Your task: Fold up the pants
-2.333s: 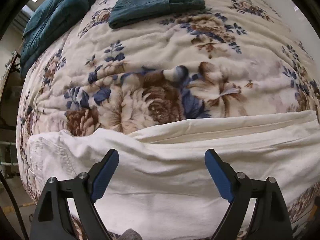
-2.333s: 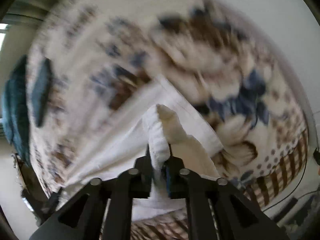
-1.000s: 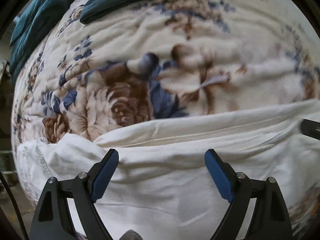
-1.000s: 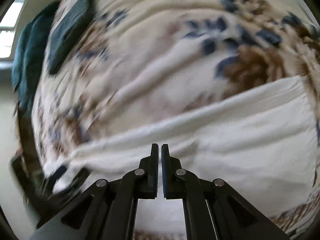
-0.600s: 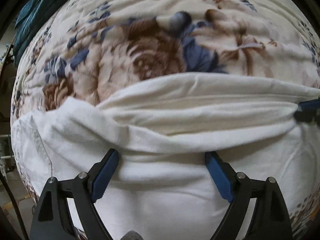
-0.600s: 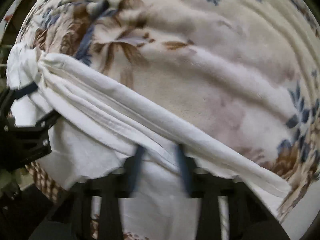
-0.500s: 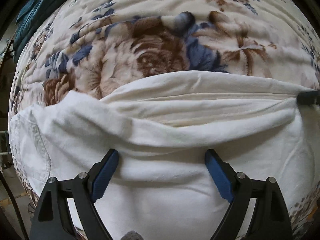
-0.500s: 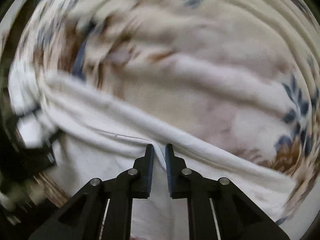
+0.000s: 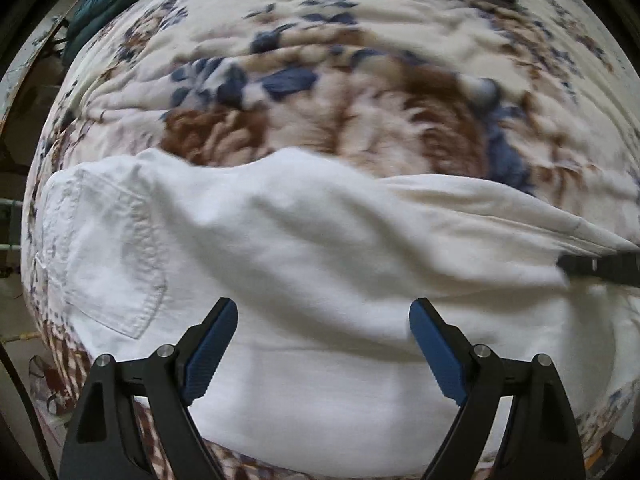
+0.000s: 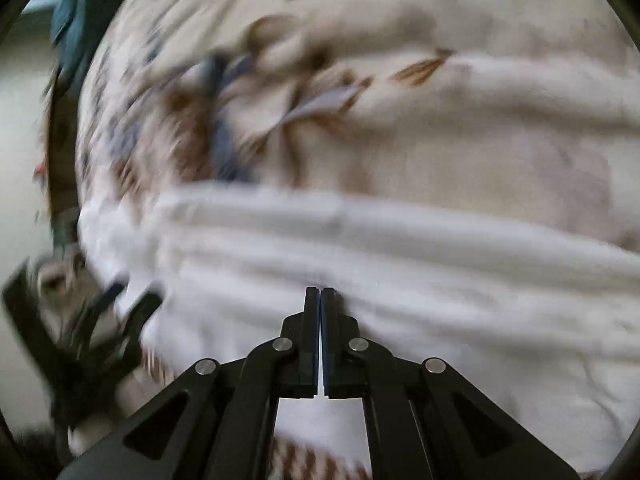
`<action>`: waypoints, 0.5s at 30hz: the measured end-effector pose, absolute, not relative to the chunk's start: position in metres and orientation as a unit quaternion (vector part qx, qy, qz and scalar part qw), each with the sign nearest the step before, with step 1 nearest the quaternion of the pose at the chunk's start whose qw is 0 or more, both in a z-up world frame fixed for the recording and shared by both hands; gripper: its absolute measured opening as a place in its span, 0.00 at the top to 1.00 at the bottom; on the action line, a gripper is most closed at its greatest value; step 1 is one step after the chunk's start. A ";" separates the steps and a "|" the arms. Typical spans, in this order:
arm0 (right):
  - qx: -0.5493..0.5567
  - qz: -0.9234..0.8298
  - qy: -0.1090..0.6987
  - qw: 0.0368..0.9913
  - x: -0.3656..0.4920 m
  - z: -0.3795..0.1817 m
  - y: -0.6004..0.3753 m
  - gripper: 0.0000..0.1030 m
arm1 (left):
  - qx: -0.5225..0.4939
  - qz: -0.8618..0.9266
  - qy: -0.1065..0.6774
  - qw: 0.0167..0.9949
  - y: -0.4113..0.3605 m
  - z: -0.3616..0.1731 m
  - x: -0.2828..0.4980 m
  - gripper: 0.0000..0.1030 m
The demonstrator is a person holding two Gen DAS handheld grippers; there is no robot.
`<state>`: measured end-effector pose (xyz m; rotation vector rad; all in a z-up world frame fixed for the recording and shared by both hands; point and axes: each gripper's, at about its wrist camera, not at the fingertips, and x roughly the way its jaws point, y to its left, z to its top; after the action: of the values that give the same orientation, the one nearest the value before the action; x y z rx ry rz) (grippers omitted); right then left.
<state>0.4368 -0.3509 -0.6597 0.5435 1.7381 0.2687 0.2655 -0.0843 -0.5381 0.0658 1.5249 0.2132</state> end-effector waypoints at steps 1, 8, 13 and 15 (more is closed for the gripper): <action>0.252 0.094 0.735 0.623 0.441 -0.660 -0.354 0.99 | 0.025 0.098 0.691 0.715 -0.080 -0.540 0.266 0.15; 0.209 0.127 0.713 0.657 0.449 -0.610 -0.355 0.91 | 0.002 0.101 0.686 0.721 -0.042 -0.530 0.283 0.15; 0.060 0.223 0.730 0.644 0.445 -0.595 -0.294 0.55 | 0.004 0.098 0.694 0.714 -0.014 -0.541 0.312 0.15; 0.023 0.244 0.741 0.625 0.450 -0.605 -0.251 0.55 | 0.004 0.097 0.696 0.711 -0.004 -0.547 0.320 0.13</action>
<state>0.4499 -0.2512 -0.6053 0.0532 1.7007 0.5607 0.3198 -0.0039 -0.5471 0.0087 1.5443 0.2162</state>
